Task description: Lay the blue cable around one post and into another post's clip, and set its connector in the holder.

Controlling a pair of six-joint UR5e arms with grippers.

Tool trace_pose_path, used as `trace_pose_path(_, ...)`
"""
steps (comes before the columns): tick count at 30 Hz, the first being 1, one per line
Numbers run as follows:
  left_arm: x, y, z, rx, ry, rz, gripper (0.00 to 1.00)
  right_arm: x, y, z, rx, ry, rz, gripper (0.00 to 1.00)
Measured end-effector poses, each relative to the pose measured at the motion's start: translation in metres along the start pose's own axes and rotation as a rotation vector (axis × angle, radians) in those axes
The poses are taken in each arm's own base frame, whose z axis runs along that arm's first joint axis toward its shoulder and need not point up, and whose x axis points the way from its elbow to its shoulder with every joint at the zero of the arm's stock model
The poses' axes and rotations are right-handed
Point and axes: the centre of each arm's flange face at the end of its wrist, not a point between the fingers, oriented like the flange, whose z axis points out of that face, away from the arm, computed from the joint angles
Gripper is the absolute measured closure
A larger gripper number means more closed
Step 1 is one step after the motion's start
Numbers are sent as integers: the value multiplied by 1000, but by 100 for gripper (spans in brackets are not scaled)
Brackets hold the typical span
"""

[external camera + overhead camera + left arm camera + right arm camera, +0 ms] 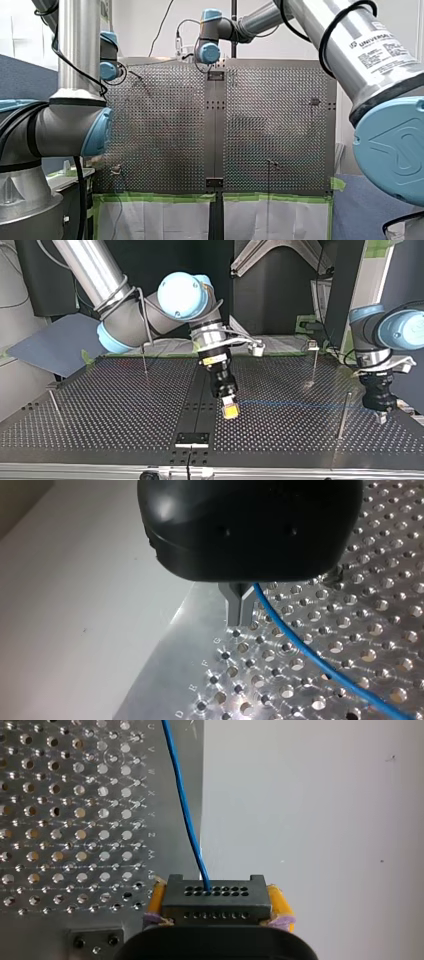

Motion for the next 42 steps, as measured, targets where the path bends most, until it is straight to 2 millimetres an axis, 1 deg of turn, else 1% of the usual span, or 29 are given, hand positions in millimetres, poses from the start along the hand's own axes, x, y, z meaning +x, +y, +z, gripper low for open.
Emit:
trace_pose_path(9, 6, 7, 6, 25, 9, -31, 100, -15, 9, 7, -10, -17, -2, 100)
trace_pose_path(12, 15, 11, 8, 26, 28, -45, 100, -20, 11, 8, -11, -29, -3, 100)
trace_pose_path(17, 35, 20, 12, 32, 73, -74, 100, -28, 11, 8, -11, -50, -6, 100)
trace_pose_path(22, 45, 26, 11, 27, 88, -94, 100, -38, 11, 7, -9, -73, -9, 100)
trace_pose_path(31, 50, 24, 9, 37, 83, -95, 100, -55, 16, 5, -18, -126, -15, 100)
trace_pose_path(38, 50, 26, 7, 15, 83, -83, 100, -77, 22, 3, -22, -197, -25, 100)
trace_pose_path(39, 50, 26, 7, 11, 82, -78, 96, -81, 22, 2, -23, -207, -27, 100)
trace_pose_path(40, 50, 26, 7, 8, 81, -70, 96, -84, 22, 1, -24, -218, -30, 100)
trace_pose_path(41, 50, 26, 7, 6, 81, -63, 86, -89, 23, 1, -25, -232, -33, 100)
trace_pose_path(42, 50, 26, 6, 5, 81, -57, 86, -92, 23, 0, -26, -240, -36, 100)
